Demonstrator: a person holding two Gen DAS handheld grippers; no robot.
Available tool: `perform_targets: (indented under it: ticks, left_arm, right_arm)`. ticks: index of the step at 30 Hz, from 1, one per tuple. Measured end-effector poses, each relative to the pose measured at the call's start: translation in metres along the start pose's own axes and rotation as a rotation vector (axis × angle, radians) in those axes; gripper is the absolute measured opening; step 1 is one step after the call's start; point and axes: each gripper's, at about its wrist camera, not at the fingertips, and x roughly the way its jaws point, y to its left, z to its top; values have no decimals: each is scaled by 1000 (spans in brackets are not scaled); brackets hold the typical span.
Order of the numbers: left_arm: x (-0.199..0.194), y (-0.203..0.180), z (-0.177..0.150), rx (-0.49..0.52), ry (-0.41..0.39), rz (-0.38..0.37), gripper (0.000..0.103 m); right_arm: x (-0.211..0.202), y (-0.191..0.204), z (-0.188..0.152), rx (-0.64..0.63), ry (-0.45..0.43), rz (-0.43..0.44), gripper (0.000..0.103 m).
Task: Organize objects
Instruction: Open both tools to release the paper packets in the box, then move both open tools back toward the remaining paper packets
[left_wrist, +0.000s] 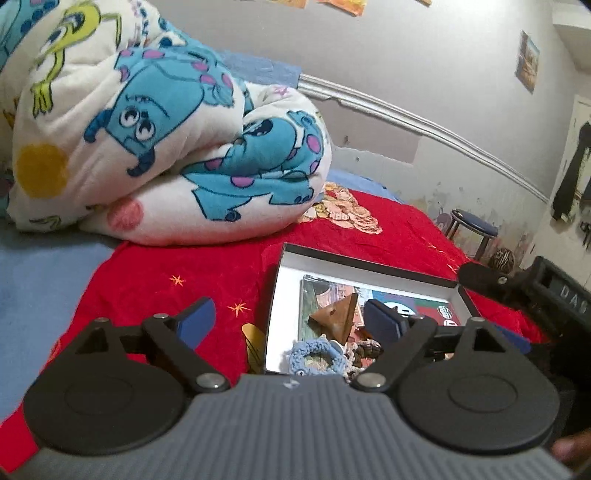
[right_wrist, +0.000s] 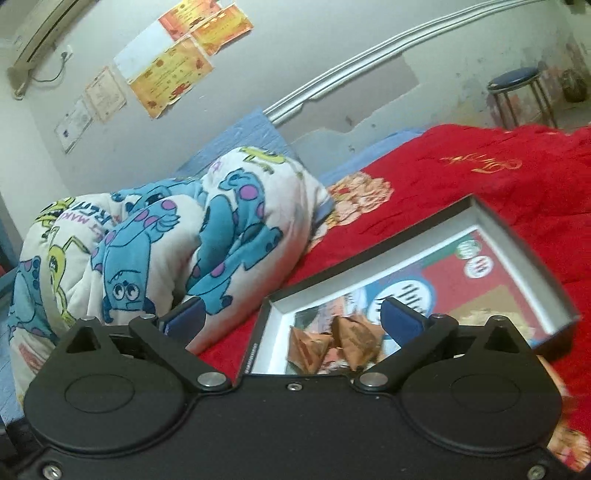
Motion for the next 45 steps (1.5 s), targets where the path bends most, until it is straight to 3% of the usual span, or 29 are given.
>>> perform_targets:
  ticks: [4,8,13,20,24,28,36,40,43,45]
  left_arm:
    - [-15,-2,-4,-16,0,-38,94]
    - [-29,0,-20,-5,27,-29,96]
    - [-28,2,-34,-70,138,-60,96]
    - [-16,-26,-57,67,239,-70,95]
    - [-7,-45,-66,158,267,-46,90]
    - [3,-52,-72,164,283,-50,89]
    - [32,-62,-77,177,353,-36,68]
    - [38,-62,-79,188,371,-13,63]
    - [41,-60,-79,169,391,-17,48]
    - [43,-60,-78,175,395,-6,32]
  right_arm:
    - [-31,-3,7,-60,-1,-79,102]
    - [-65,-12,3,-179,-1,-231,101]
    - [-95,-36,-3,-105,102,-423,96]
    - [-110,-50,-23,-59,200,-482,95]
    - [-94,-52,-31,-46,226,-489,95]
    - [-68,-57,-37,-43,246,-521,94]
    - [-46,-68,-41,32,247,-530,91]
    - [-38,-67,-42,28,237,-545,91]
    - [-33,-67,-44,24,229,-545,91]
    - [-30,-65,-45,6,223,-556,88]
